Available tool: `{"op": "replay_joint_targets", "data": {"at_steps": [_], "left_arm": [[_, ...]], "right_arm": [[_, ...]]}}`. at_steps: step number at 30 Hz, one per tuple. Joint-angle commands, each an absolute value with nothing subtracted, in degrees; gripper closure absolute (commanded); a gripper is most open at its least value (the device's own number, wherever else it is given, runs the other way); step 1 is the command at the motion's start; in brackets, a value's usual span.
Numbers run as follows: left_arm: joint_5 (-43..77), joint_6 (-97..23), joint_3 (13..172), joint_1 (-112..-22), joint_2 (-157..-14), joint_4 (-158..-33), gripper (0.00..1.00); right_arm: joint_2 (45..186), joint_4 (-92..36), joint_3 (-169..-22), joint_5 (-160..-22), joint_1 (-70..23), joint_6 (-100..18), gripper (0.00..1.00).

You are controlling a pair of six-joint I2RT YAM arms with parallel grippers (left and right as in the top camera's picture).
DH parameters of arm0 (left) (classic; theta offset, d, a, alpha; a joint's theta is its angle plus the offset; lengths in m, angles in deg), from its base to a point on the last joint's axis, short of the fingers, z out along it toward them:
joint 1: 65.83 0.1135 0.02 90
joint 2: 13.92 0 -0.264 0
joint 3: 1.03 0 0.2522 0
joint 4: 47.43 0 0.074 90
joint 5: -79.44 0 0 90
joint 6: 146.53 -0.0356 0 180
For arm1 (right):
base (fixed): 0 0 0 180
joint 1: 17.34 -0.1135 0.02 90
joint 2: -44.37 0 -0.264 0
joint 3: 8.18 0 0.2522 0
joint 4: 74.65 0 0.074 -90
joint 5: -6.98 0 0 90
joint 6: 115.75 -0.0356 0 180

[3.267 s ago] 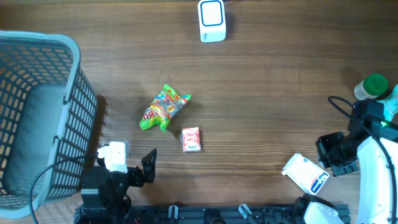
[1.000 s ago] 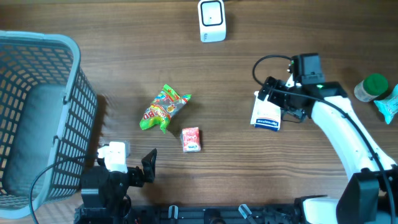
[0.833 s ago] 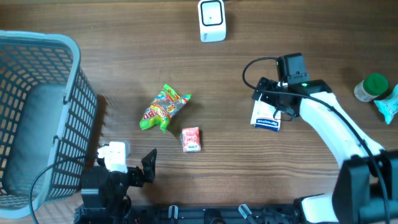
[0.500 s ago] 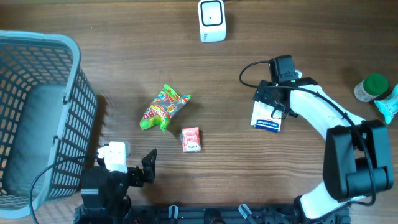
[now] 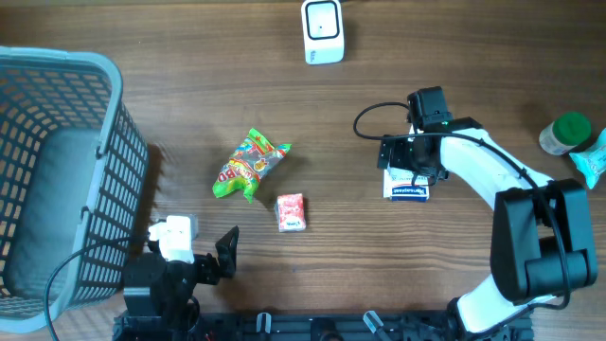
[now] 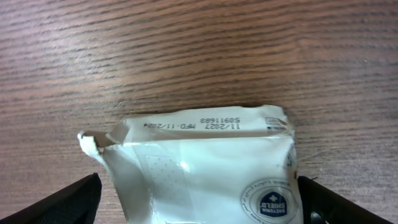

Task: Scan the item barcode
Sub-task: 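Lift Hansaplast packet with right gripper and turn it over, then hold Hansaplast packet's printed side against the white scanner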

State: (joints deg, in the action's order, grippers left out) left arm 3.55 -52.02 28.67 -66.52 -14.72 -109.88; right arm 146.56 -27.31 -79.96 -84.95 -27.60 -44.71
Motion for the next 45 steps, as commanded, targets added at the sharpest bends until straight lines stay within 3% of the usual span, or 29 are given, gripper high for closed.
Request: {"op": "replay_joint_targets", "data": {"at_steps": [1, 3, 4, 5, 8, 9, 10, 13, 16, 20, 24, 28, 31, 35, 40, 42, 45], "left_arm": [[4.4, -53.1, 28.7, -66.4, -14.3, -109.7, 0.0], [4.4, -53.1, 28.7, -66.4, -14.3, -109.7, 0.0], [4.4, -53.1, 28.7, -66.4, -14.3, -109.7, 0.0], [4.4, -53.1, 28.7, -66.4, -14.3, -109.7, 0.0], [4.4, -53.1, 28.7, -66.4, -14.3, -109.7, 0.0], [4.4, -53.1, 28.7, -66.4, -14.3, -109.7, 0.0], [4.4, -53.1, 28.7, -66.4, -14.3, -109.7, 0.0], [4.4, -53.1, 28.7, -66.4, -14.3, -109.7, 0.0], [4.4, -53.1, 28.7, -66.4, -14.3, -109.7, 0.0], [4.4, -53.1, 28.7, -66.4, -14.3, -109.7, 0.0], [4.4, -53.1, 28.7, -66.4, -14.3, -109.7, 0.0], [4.4, -53.1, 28.7, -66.4, -14.3, -109.7, 0.0], [4.4, -53.1, 28.7, -66.4, -14.3, -109.7, 0.0], [4.4, -53.1, 28.7, -66.4, -14.3, -109.7, 0.0], [4.4, -53.1, 28.7, -66.4, -14.3, -109.7, 0.0], [4.4, -53.1, 28.7, -66.4, -14.3, -109.7, 0.0], [4.4, -53.1, 28.7, -66.4, -14.3, -109.7, 0.0]], "right_arm": [[148.0, -27.3, -80.8, -85.9, -27.9, -40.8, 0.02], [148.0, -27.2, -80.8, -85.8, -27.9, -41.0, 0.15], [148.0, -27.1, -80.8, -84.9, -27.9, -43.5, 0.28], [148.0, -27.0, -80.8, -84.0, -27.9, -47.3, 0.31], [148.0, -25.8, -80.8, -83.4, -27.9, -59.5, 0.32], [148.0, -24.5, -80.8, -82.2, -27.9, -66.3, 0.29], [148.0, -23.2, -80.8, -81.1, -27.9, -73.4, 0.19], [148.0, -17.6, -80.8, -77.4, -27.9, -92.0, 0.16], [148.0, -16.9, -80.8, -77.2, -27.9, -99.9, 0.08], [148.0, -16.9, -80.8, -76.6, -27.9, -100.2, 0.0], [148.0, -22.9, -80.7, -86.8, -27.9, -77.5, 0.0], [148.0, -22.7, -79.8, -86.7, -27.9, -76.7, 0.01], [148.0, -23.0, -76.6, -85.7, -27.9, -81.5, 0.14], [148.0, -23.9, -76.5, -87.0, -27.9, -81.3, 0.25], [148.0, -21.3, -78.5, -108.1, -27.9, -81.3, 0.28], [148.0, -16.8, -78.5, -118.0, -27.9, -83.9, 0.45], [148.0, -11.0, -78.5, -123.6, -27.9, -92.3, 0.45]]}}
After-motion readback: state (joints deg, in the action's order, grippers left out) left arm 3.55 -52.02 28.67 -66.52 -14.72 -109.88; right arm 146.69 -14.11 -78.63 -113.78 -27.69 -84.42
